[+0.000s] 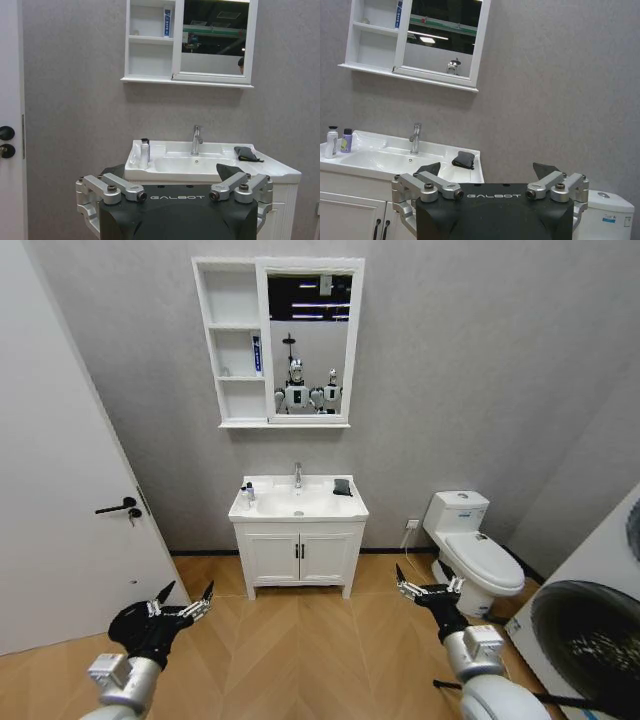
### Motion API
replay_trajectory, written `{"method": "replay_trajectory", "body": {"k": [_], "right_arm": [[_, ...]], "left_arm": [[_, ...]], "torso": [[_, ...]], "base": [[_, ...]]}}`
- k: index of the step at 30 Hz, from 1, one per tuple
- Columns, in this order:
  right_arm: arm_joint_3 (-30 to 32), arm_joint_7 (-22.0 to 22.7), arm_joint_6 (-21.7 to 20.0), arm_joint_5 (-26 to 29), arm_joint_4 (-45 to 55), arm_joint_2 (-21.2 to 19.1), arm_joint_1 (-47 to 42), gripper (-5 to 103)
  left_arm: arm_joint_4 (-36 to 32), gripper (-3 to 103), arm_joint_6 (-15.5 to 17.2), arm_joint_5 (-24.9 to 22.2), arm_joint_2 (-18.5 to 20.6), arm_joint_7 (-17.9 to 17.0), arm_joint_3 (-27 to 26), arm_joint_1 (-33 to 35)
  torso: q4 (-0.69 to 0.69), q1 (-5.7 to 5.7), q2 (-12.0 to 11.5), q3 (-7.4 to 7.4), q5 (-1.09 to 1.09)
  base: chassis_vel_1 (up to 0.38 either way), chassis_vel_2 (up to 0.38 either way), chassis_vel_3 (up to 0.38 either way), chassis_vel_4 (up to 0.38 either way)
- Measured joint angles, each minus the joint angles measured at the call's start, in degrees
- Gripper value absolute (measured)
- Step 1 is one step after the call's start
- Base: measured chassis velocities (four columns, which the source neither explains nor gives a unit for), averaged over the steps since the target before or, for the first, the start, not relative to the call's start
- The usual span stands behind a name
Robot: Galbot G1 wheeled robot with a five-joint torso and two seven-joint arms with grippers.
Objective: Move facial cleanser and shampoo from washbasin to cabinet, then wipe washbasin with towel.
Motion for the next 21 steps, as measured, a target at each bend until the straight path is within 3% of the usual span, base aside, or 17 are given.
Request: {"method": "replay_trajectory", "body": {"k": [21], "right_arm": [[-0.3,-0.3,0.1,0.4,-0.5,0.5,-0.2,100]], "left_arm": [[0.8,100,-0.3,-0.2,0.5,0.4,-0.3,-0.3]], "torso": [[-0.01,-0.02,0.0,-0.01,0.0]], "base": [[-0.009,0.01,0.01,-0.01]]}}
